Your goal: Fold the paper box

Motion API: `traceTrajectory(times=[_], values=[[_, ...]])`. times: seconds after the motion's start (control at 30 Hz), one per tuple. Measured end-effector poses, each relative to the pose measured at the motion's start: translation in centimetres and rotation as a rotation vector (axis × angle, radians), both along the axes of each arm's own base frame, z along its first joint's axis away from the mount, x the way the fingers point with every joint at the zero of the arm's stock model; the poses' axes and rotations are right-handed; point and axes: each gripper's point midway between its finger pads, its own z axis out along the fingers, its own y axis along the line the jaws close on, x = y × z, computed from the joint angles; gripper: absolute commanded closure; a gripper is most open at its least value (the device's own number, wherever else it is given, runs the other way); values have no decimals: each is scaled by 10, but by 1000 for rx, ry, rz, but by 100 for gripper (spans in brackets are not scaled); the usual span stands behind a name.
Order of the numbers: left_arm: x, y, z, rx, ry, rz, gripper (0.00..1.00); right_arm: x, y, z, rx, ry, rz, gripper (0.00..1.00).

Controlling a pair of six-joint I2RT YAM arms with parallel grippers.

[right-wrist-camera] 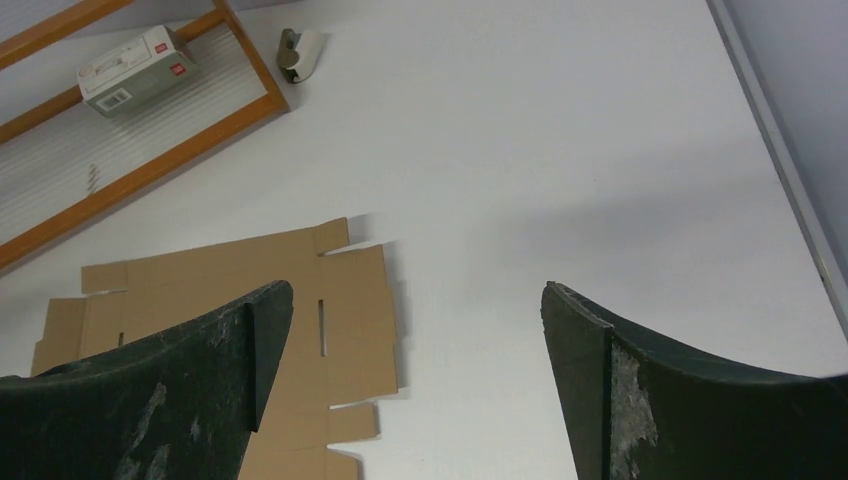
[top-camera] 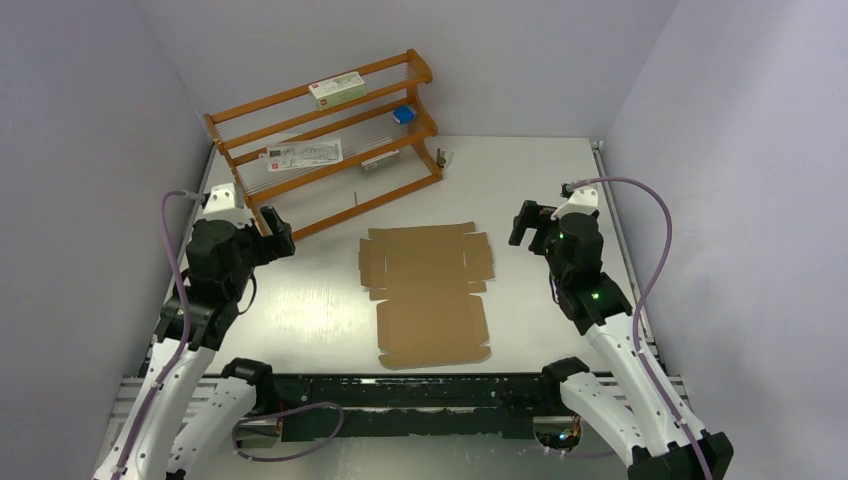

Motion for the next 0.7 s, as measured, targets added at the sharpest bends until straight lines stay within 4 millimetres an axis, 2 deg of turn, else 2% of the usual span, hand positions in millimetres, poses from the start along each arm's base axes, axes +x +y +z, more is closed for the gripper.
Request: traceTrajectory(times=[0.43,0.7], values=[[1,-4,2,-9,-6,-17,3,1,0,4,9,-15,-6,0],[6,-18,-10,-26,44,-87,3,1,3,3,34,-13,-1,0]])
